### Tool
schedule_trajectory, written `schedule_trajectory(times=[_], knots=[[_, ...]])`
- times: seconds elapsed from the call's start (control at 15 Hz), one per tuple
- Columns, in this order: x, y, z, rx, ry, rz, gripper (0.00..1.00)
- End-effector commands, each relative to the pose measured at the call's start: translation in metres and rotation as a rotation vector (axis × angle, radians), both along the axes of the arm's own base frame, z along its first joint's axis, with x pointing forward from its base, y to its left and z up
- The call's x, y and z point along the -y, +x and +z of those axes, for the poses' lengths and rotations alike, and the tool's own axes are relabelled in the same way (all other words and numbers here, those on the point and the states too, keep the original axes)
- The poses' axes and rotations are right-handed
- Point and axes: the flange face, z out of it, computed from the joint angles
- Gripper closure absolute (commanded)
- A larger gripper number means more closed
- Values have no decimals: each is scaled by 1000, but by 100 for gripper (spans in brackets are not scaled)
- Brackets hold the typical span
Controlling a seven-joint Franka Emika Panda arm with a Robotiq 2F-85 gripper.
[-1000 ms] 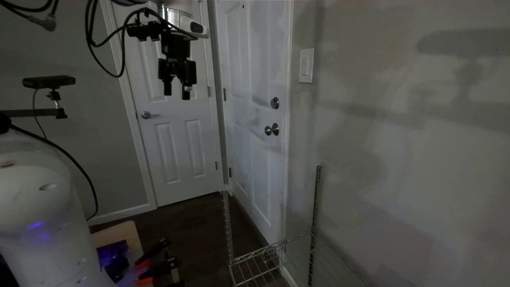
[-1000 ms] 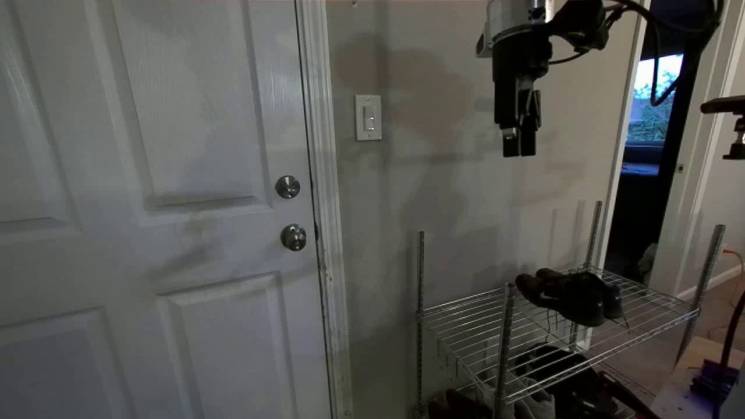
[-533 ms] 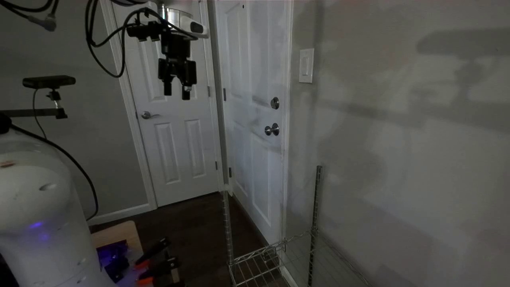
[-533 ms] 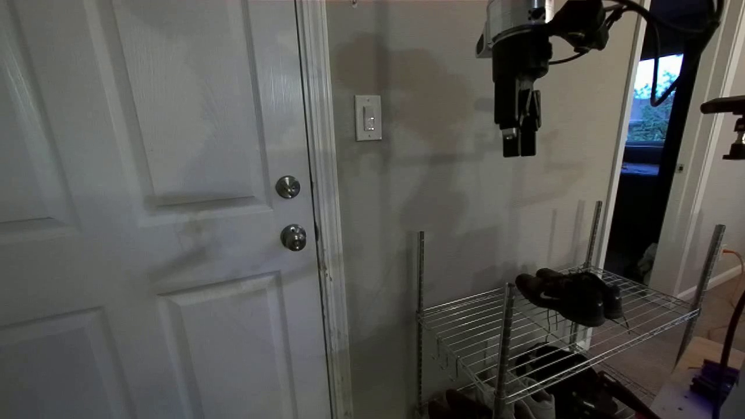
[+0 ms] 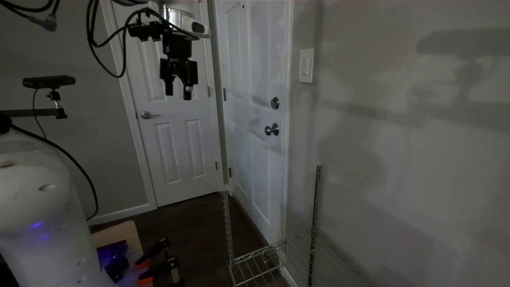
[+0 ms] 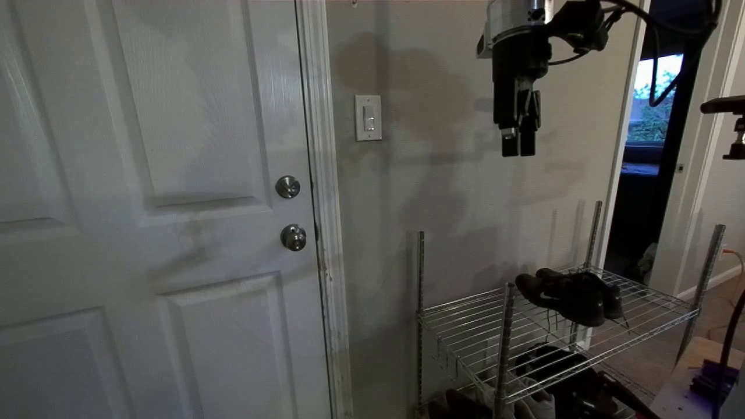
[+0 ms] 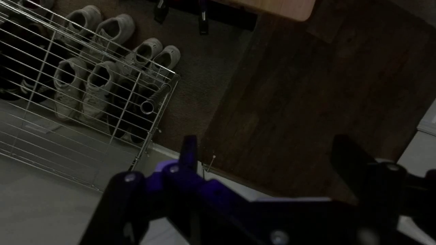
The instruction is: Flip the switch on the wall
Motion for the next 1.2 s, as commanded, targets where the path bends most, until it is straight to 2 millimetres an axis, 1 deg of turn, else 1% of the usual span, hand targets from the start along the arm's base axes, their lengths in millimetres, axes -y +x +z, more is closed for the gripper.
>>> schedule_trajectory(times=[0.0, 0.27, 0.53, 0.8, 0.93, 1.13], knots=[[8, 12, -5, 16, 36, -13, 0], [13, 38, -14, 79, 74, -39, 0], [18, 76, -27, 151, 81, -69, 0], [20, 110, -39, 295, 49, -73, 0], [18, 122, -43, 377, 19, -58, 0], [16, 133, -43, 501, -18, -35, 0]])
